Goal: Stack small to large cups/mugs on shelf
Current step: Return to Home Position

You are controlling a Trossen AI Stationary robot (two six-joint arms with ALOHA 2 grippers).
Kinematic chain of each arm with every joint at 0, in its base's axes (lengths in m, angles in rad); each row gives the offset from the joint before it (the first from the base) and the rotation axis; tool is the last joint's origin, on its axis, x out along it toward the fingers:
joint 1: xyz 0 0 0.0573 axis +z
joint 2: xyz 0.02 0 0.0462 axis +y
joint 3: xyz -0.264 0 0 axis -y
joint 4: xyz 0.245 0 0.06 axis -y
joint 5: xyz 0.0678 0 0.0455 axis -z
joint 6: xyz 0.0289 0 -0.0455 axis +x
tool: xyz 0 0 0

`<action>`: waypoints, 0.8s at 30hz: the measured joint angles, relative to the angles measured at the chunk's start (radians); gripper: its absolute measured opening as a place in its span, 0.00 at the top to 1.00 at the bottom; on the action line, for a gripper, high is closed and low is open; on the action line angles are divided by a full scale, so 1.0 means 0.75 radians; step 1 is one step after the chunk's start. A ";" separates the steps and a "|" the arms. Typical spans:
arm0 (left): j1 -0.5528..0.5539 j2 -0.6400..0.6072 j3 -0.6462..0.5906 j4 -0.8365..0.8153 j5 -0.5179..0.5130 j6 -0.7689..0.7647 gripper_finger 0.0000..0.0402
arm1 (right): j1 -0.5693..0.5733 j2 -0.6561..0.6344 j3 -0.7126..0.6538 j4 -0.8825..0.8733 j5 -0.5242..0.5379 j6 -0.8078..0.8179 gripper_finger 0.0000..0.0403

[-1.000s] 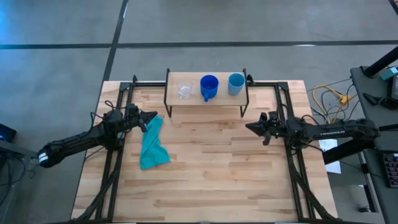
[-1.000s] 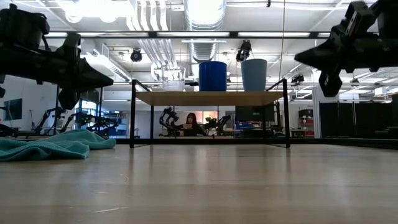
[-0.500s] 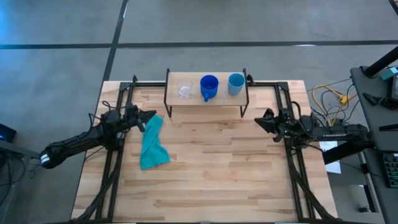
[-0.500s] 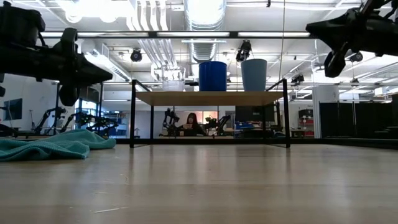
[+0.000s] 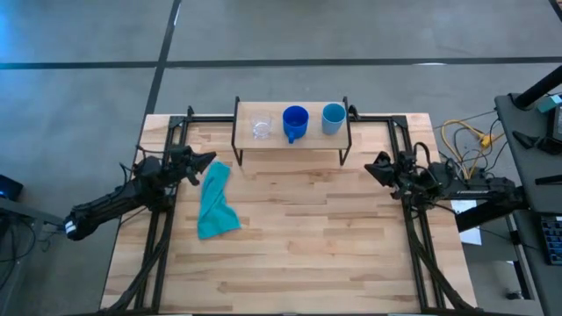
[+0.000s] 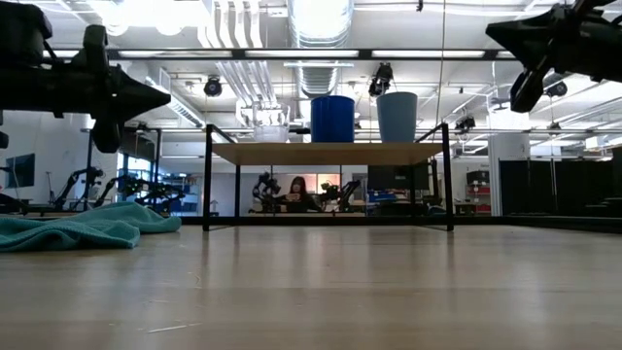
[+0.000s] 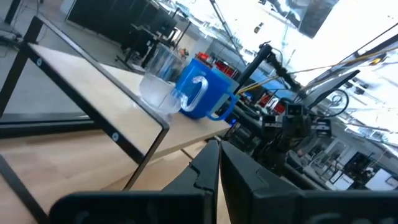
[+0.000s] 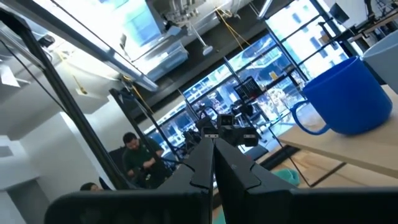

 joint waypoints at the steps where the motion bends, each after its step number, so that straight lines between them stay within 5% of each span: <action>1: 0.000 0.003 0.000 0.000 0.000 0.000 1.00 | 0.000 -0.004 0.000 0.000 0.000 0.000 0.98; 24: 0.001 0.062 0.000 0.013 0.000 0.000 1.00 | 0.000 -0.153 0.000 0.003 0.000 0.000 0.98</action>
